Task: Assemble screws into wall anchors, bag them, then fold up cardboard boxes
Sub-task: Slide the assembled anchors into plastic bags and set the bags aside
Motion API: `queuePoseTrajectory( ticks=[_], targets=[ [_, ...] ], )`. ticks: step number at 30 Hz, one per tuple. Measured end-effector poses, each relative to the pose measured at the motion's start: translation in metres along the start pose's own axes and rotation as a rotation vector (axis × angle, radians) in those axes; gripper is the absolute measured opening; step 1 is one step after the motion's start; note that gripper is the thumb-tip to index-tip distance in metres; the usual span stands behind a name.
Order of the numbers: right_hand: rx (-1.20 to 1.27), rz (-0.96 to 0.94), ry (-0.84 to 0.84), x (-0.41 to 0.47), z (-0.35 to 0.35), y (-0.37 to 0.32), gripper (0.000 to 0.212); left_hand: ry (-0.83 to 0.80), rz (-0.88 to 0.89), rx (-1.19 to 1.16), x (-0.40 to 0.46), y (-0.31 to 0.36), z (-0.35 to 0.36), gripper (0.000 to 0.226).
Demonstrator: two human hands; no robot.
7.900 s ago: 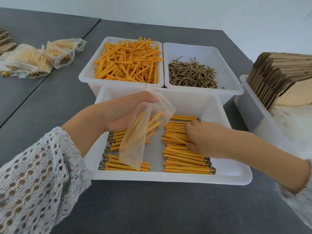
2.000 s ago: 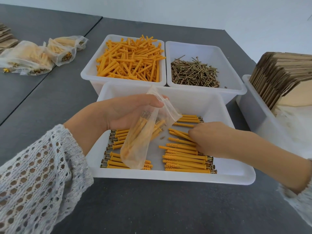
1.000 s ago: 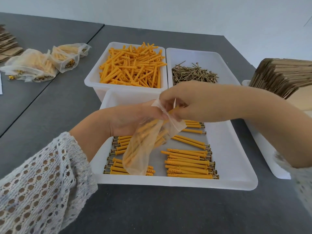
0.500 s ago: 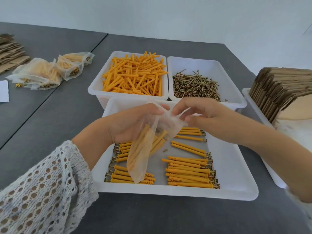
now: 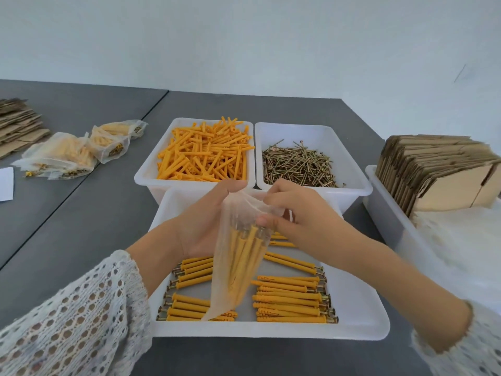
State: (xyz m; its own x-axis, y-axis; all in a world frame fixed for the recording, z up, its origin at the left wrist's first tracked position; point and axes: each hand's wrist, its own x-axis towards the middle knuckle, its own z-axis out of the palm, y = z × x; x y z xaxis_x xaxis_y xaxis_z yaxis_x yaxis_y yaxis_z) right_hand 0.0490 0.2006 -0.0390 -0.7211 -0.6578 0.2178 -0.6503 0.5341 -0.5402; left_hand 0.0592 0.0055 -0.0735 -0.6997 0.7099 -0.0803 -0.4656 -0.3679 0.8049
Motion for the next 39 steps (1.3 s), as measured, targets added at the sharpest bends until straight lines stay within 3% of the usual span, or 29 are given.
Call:
queuePoseTrajectory(
  ticks=[3, 6, 8, 11, 17, 20, 26, 32, 37, 39],
  targets=[
    [0.013, 0.022, 0.161, -0.002, -0.003, 0.000, 0.029, 0.062, 0.001, 0.152, 0.016, 0.008, 0.004, 0.079],
    [-0.018, 0.077, 0.352, 0.000, -0.008, 0.003, 0.035, -0.011, -0.060, 0.206, 0.019, 0.017, 0.003, 0.083],
    [-0.018, 0.109, 0.449, 0.002, -0.013, 0.006, 0.039, 0.058, 0.038, 0.435, 0.025, 0.012, 0.001, 0.072],
    [0.037, 0.134, 0.460, 0.008, -0.018, 0.011, 0.035, 0.313, 0.231, 0.787, 0.041, 0.002, 0.004, 0.046],
    [0.166, 0.223, 0.153, 0.013, -0.043, 0.035, 0.023, 0.455, 0.337, 0.651, 0.051, -0.009, -0.008, 0.047],
    [0.147, 0.202, 0.102, 0.011, -0.053, 0.044, 0.017, 0.544, 0.306, 0.698, 0.055, -0.016, -0.011, 0.039],
    [0.107, 0.212, 0.263, 0.005, -0.038, 0.048, 0.018, 0.594, 0.287, 0.724, 0.062, -0.019, -0.009, 0.031],
    [0.124, 0.262, 0.537, -0.007, -0.021, 0.055, 0.022, 0.758, 0.336, 0.592, 0.062, -0.011, -0.003, 0.025],
    [0.236, 0.358, 0.559, -0.008, -0.016, 0.058, 0.034, 0.777, 0.436, 0.513, 0.058, -0.006, 0.002, 0.022],
    [0.352, 0.432, 0.518, -0.006, -0.017, 0.061, 0.023, 0.766, 0.447, 0.477, 0.058, -0.006, 0.002, 0.020]
  ],
)
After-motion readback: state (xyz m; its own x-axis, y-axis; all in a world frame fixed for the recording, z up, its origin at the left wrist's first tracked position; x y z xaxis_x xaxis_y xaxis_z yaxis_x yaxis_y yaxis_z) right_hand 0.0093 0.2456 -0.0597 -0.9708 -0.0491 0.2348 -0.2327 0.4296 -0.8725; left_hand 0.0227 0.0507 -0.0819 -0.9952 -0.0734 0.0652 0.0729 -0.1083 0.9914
